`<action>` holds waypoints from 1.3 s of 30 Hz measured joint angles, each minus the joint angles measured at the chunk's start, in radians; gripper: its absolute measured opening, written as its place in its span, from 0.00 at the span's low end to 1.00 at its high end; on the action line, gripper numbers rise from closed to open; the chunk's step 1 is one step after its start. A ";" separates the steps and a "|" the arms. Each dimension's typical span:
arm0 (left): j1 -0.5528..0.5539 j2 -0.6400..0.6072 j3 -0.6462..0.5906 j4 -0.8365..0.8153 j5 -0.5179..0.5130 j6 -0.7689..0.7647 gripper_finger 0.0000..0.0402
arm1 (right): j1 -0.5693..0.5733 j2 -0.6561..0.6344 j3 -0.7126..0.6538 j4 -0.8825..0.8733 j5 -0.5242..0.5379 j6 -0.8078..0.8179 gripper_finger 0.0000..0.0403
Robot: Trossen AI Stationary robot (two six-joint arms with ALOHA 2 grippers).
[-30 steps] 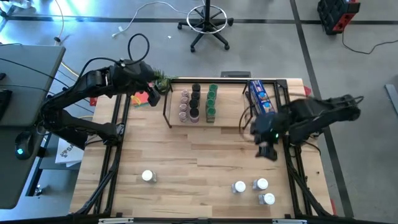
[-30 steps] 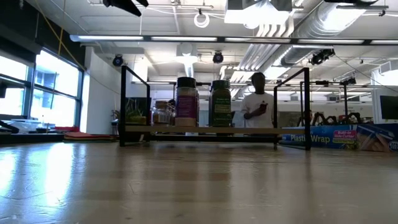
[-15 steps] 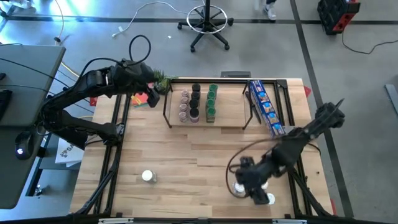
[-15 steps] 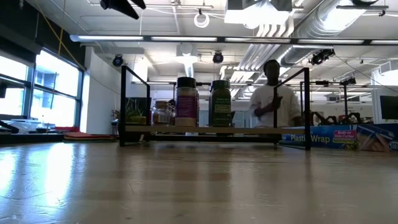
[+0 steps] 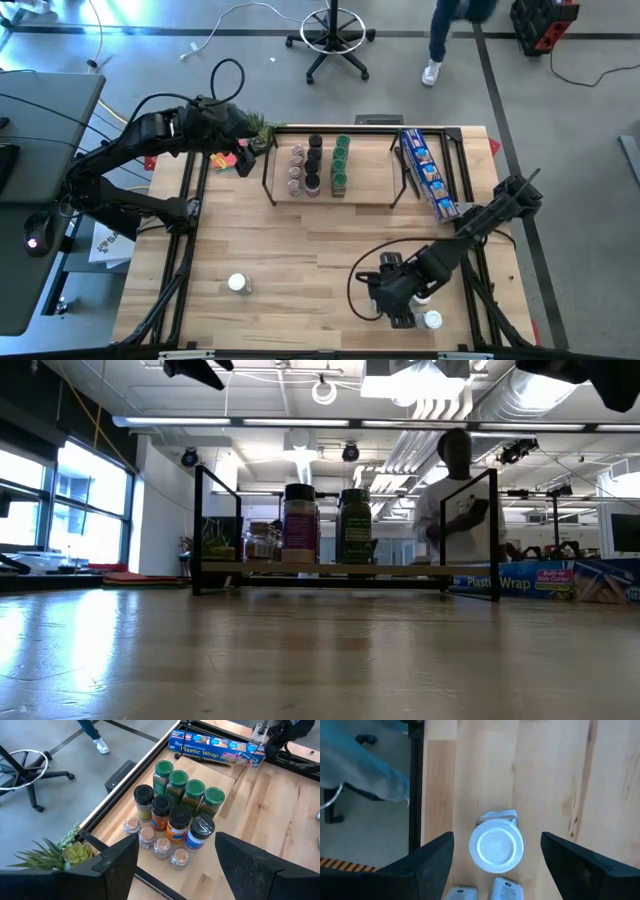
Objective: Shelf spices
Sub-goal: Put the white seasoning bottle on the shelf
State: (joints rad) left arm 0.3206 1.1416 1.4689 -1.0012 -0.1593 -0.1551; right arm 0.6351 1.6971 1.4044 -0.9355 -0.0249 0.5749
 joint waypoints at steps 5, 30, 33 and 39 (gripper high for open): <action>0.000 0.000 0.000 -0.008 -0.006 -0.018 0.64 | 0.022 0.020 0.000 -0.023 0.023 -0.031 0.73; 0.000 0.000 0.000 -0.002 -0.007 -0.037 0.64 | 0.032 0.143 0.000 -0.035 0.032 0.001 0.46; 0.000 0.000 0.000 -0.002 -0.007 -0.047 0.64 | 0.004 0.084 0.000 -0.042 0.032 0.001 0.46; 0.000 0.000 0.000 0.008 -0.007 -0.053 0.64 | -0.137 -0.117 0.045 -0.221 -0.008 -0.027 0.46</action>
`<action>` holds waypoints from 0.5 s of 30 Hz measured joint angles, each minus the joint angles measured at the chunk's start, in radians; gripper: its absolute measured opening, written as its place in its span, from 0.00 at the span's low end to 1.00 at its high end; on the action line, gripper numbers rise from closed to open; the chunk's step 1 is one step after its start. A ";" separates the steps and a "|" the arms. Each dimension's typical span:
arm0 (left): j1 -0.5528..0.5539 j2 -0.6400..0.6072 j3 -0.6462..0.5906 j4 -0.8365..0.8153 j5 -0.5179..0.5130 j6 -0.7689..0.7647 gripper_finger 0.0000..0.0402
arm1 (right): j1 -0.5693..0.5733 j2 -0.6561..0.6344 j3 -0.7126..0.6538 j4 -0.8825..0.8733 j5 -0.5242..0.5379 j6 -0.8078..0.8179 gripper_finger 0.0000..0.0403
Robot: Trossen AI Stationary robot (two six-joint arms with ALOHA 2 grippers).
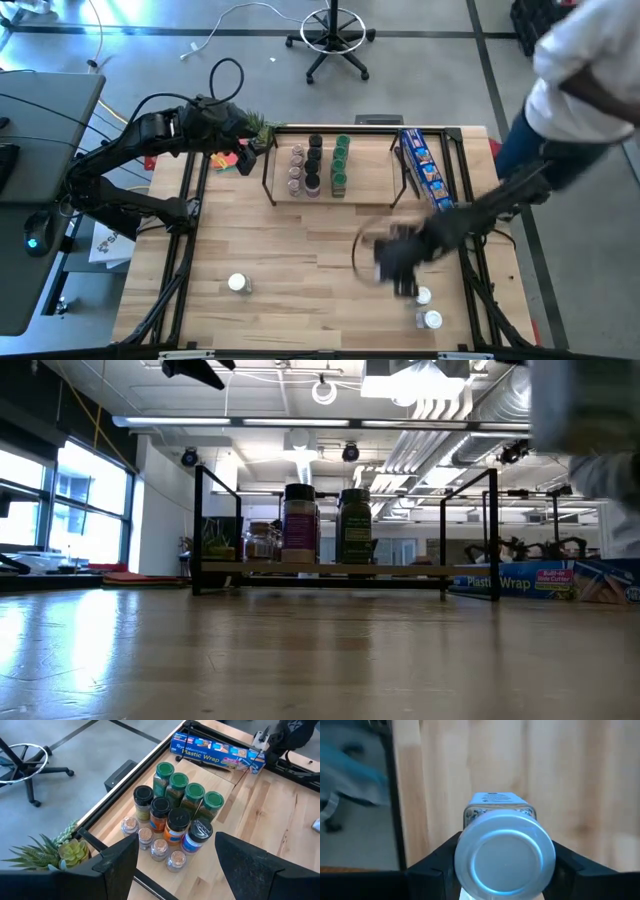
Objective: Shelf spices
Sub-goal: Put the white seasoning bottle on the shelf
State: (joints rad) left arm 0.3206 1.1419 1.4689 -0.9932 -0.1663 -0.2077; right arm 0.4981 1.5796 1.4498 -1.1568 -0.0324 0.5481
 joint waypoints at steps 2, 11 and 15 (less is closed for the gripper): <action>0.000 0.000 0.000 0.004 0.000 0.000 0.64 | -0.092 -0.052 0.080 -0.091 -0.028 -0.043 0.46; 0.000 0.000 0.000 0.027 -0.002 0.009 0.64 | -0.618 0.066 0.493 -0.361 -0.025 -0.476 0.46; 0.000 0.000 0.000 0.027 -0.002 0.019 0.64 | -0.812 0.142 0.533 -0.362 0.001 -0.701 0.46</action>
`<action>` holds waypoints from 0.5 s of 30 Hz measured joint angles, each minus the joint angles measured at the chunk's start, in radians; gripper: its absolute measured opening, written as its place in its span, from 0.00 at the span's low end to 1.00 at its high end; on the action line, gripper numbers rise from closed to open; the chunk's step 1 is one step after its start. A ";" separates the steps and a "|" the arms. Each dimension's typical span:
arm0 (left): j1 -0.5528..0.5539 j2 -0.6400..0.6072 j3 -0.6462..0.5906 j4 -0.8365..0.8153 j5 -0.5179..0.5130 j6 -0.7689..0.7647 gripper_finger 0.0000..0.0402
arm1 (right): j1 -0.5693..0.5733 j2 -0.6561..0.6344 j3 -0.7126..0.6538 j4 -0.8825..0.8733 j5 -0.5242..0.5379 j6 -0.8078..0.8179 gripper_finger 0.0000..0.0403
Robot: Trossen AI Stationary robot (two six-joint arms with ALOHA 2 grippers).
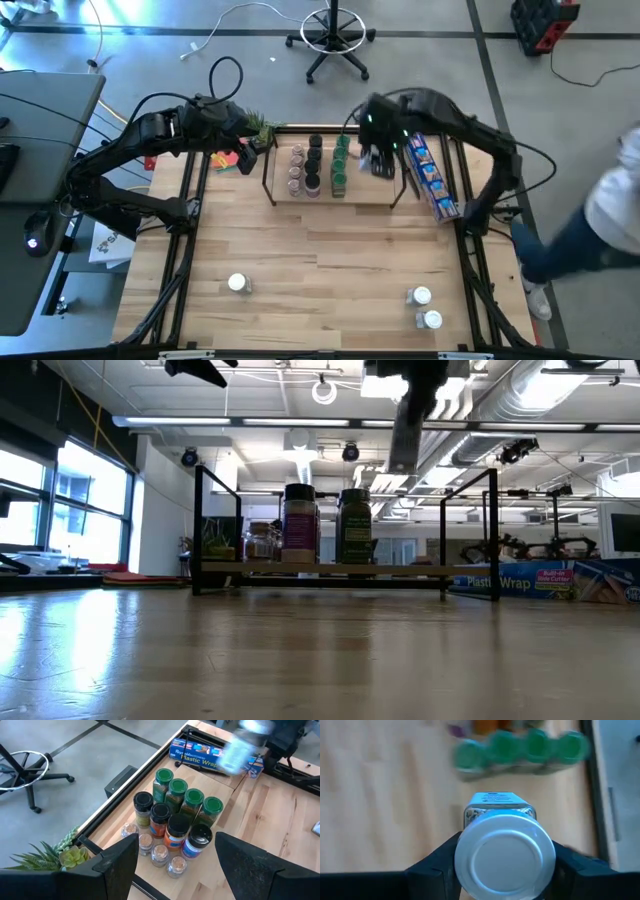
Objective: Shelf spices
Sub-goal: Put the white seasoning bottle on the shelf
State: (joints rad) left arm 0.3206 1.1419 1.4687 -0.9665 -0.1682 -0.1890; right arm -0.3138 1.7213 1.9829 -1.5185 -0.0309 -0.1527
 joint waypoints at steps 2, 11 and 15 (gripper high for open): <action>0.000 0.000 0.000 0.000 0.001 0.000 0.64 | -0.071 0.030 -0.012 0.018 0.001 -0.106 0.46; 0.000 0.000 0.000 0.000 0.000 0.000 0.64 | -0.216 0.153 -0.128 0.101 -0.043 -0.422 0.46; 0.000 0.000 0.000 0.000 -0.006 0.000 0.64 | -0.248 0.164 -0.212 0.179 -0.048 -0.479 0.46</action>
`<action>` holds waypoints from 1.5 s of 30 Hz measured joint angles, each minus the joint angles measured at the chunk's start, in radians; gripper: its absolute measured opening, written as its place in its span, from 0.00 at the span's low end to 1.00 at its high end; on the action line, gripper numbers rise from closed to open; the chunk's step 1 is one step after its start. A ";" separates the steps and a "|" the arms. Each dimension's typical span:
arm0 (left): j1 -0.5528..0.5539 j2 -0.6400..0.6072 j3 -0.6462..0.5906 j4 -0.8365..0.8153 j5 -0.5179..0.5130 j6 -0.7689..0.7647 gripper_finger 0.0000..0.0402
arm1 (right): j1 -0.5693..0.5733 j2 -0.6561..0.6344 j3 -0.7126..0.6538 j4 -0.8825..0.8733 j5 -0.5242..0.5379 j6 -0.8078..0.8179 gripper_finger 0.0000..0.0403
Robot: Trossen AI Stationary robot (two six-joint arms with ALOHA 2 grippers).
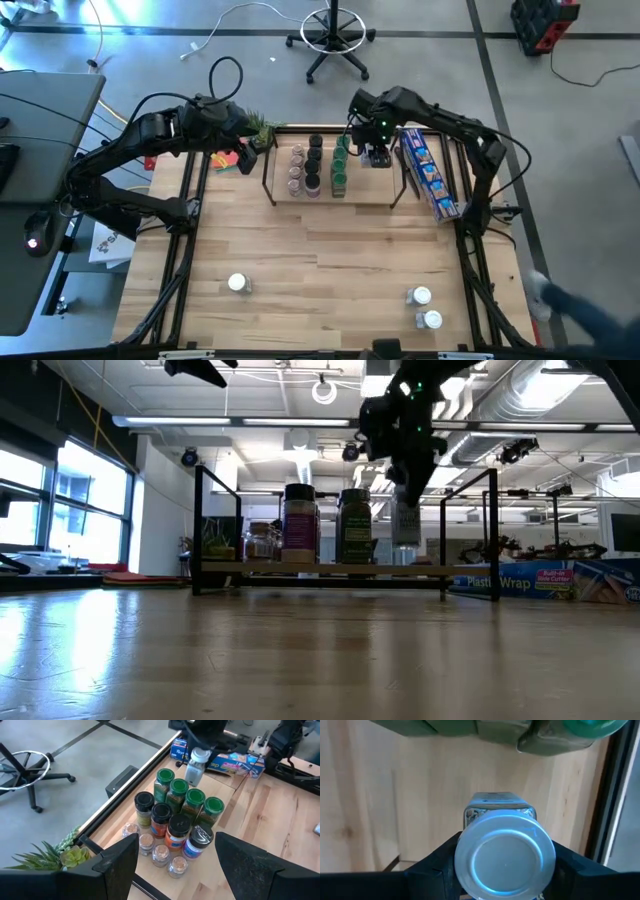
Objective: Shelf spices
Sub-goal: Put the white seasoning bottle on the shelf
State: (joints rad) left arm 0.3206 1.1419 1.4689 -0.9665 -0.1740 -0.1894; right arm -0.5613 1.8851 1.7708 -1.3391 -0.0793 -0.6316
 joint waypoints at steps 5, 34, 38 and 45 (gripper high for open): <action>0.000 0.000 0.000 0.000 -0.019 -0.016 0.64 | -0.027 0.001 -0.081 0.099 0.000 -0.005 0.46; 0.000 -0.001 0.000 -0.002 0.011 -0.044 0.64 | -0.074 -0.075 -0.149 0.154 0.042 0.067 0.64; 0.000 -0.002 0.000 -0.009 0.031 -0.044 0.64 | -0.073 -0.084 -0.148 0.152 0.037 0.019 0.64; -0.001 -0.003 0.000 -0.009 0.042 -0.046 0.64 | -0.060 -0.080 -0.148 0.131 -0.008 0.042 0.64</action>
State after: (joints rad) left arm 0.3199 1.1385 1.4689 -0.9756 -0.1321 -0.2354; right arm -0.6217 1.8053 1.6226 -1.2078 -0.0875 -0.5900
